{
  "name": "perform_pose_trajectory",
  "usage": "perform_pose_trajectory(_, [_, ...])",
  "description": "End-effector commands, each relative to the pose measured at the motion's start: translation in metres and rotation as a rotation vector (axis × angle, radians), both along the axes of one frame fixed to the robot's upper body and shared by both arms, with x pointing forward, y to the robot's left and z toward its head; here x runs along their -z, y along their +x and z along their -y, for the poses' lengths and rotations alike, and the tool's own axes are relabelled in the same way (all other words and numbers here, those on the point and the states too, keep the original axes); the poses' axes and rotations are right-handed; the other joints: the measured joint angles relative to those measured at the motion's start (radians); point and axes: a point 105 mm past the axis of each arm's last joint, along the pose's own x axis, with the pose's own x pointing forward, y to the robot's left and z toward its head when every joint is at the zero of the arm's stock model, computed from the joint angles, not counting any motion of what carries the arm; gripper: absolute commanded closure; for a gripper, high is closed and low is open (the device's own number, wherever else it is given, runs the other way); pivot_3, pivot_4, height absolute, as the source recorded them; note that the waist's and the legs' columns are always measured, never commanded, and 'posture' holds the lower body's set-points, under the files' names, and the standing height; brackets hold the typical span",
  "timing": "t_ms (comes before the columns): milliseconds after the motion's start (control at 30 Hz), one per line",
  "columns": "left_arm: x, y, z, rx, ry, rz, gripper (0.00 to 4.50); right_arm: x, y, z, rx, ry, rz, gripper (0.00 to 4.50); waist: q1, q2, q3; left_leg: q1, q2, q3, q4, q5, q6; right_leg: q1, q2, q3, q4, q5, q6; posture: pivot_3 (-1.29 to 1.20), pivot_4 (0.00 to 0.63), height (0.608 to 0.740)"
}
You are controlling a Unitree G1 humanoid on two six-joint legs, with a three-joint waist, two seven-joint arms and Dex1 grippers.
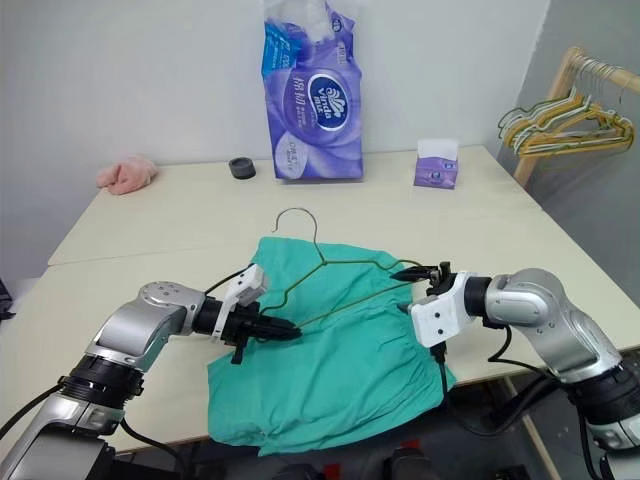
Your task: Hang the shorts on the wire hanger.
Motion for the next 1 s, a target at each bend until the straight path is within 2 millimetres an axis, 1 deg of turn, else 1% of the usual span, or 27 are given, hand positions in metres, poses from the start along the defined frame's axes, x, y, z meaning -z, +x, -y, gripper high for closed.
perform_pose_trajectory(33, [-0.022, 0.010, 0.003, -0.010, -0.028, 0.123, 4.50, -0.025, -0.005, 0.005, 0.096, 0.111, -0.095, 0.99, 0.002, 0.000, 0.000, 0.000, 0.000, 0.000, 0.000, 0.000, 0.000, 0.000, 0.000, 0.000, 0.000, 0.000, 0.000, -0.09, 0.033, 0.740])
perform_pose_trajectory(67, [-0.022, 0.011, 0.002, 0.002, 0.006, 0.168, 4.50, -0.030, -0.004, 0.009, 0.164, 0.169, -0.163, 0.99, 0.003, 0.000, 0.000, 0.000, 0.000, 0.000, 0.000, 0.000, 0.000, 0.000, 0.000, 0.000, 0.001, 0.000, 0.000, -0.09, 0.033, 0.740])
perform_pose_trajectory(133, [-0.022, 0.012, 0.000, 0.065, 0.112, 0.287, 4.50, -0.031, -0.008, 0.016, 0.267, 0.213, -0.314, 0.99, 0.007, 0.000, 0.000, 0.000, 0.000, 0.000, 0.001, 0.000, 0.000, 0.000, -0.001, 0.000, 0.001, 0.000, 0.000, -0.10, 0.035, 0.740])
perform_pose_trajectory(233, [-0.029, 0.011, 0.003, 0.119, 0.163, 0.369, 4.50, -0.034, -0.019, 0.017, 0.306, 0.213, -0.433, 0.99, 0.010, 0.000, 0.000, 0.001, 0.000, 0.000, 0.000, 0.000, 0.000, 0.000, -0.002, 0.000, 0.001, 0.000, 0.000, -0.10, 0.036, 0.740])
perform_pose_trajectory(300, [-0.028, 0.011, 0.001, 0.149, 0.226, 0.423, 4.50, -0.035, -0.019, 0.017, 0.353, 0.233, -0.482, 0.99, 0.009, 0.000, 0.000, 0.001, 0.000, 0.000, 0.000, 0.000, 0.000, 0.000, -0.002, -0.001, 0.001, 0.000, 0.000, -0.10, 0.036, 0.740])
perform_pose_trajectory(367, [-0.027, 0.012, 0.002, 0.159, 0.242, 0.441, 4.50, -0.033, -0.020, 0.018, 0.384, 0.225, -0.511, 0.99, 0.009, 0.000, 0.000, 0.001, 0.000, 0.000, 0.000, 0.000, 0.000, 0.000, -0.002, -0.001, 0.001, -0.001, 0.000, -0.10, 0.036, 0.740])
perform_pose_trajectory(400, [-0.028, 0.012, 0.004, 0.168, 0.246, 0.453, 4.50, -0.031, -0.020, 0.018, 0.404, 0.219, -0.526, 0.99, 0.009, 0.000, 0.000, 0.001, 0.000, 0.000, 0.000, 0.000, 0.000, 0.000, -0.002, -0.001, 0.001, -0.003, 0.004, -0.11, 0.036, 0.740])
perform_pose_trajectory(467, [-0.031, 0.010, 0.010, 0.216, 0.263, 0.499, 4.50, -0.017, -0.011, 0.023, 0.494, 0.191, -0.549, 0.99, 0.008, 0.000, 0.000, 0.001, 0.000, 0.000, 0.000, 0.000, 0.000, 0.000, -0.002, -0.001, 0.001, -0.003, 0.004, -0.11, 0.034, 0.740])
perform_pose_trajectory(533, [-0.033, 0.009, 0.015, 0.236, 0.263, 0.520, 4.50, -0.007, -0.009, 0.025, 0.534, 0.163, -0.580, 0.99, 0.008, 0.000, 0.000, 0.000, 0.000, 0.000, 0.000, 0.000, 0.000, 0.000, -0.002, -0.001, 0.001, -0.003, 0.004, -0.11, 0.034, 0.740])
perform_pose_trajectory(667, [-0.033, 0.006, 0.019, 0.274, 0.282, 0.542, 4.50, 0.007, -0.008, 0.024, 0.536, 0.111, -0.608, 0.99, 0.007, 0.000, 0.000, 0.000, 0.000, 0.000, 0.000, 0.000, 0.000, 0.000, -0.002, -0.001, 0.000, -0.003, 0.004, -0.11, 0.033, 0.740])
perform_pose_trajectory(800, [-0.035, 0.005, 0.024, 0.306, 0.292, 0.557, 4.50, 0.022, 0.004, 0.025, 0.572, 0.096, -0.626, 0.99, 0.004, 0.000, 0.000, 0.000, 0.000, 0.001, 0.000, 0.000, 0.000, 0.000, -0.002, -0.001, 0.000, -0.003, 0.004, -0.10, 0.031, 0.740])
perform_pose_trajectory(933, [-0.035, 0.007, 0.024, 0.312, 0.315, 0.587, 4.50, 0.027, 0.007, 0.028, 0.576, 0.072, -0.626, 0.99, 0.003, 0.000, 0.001, 0.000, 0.000, 0.000, 0.000, 0.000, 0.000, 0.000, -0.002, -0.001, 0.000, -0.003, 0.005, -0.09, 0.031, 0.740])
perform_pose_trajectory(967, [-0.035, 0.007, 0.024, 0.313, 0.316, 0.587, 4.50, 0.027, 0.007, 0.027, 0.574, 0.071, -0.630, 1.26, 0.002, 0.000, 0.001, 0.000, 0.000, 0.000, 0.000, 0.000, 0.000, 0.000, -0.002, -0.001, 0.000, -0.003, 0.005, -0.09, 0.031, 0.740])
perform_pose_trajectory(1000, [-0.034, 0.007, 0.024, 0.313, 0.316, 0.586, 4.50, 0.027, 0.007, 0.027, 0.572, 0.070, -0.632, 1.35, 0.001, 0.000, 0.001, 0.000, 0.000, 0.000, 0.000, 0.000, 0.000, 0.000, -0.002, -0.001, 0.000, -0.003, 0.005, -0.10, 0.030, 0.740])
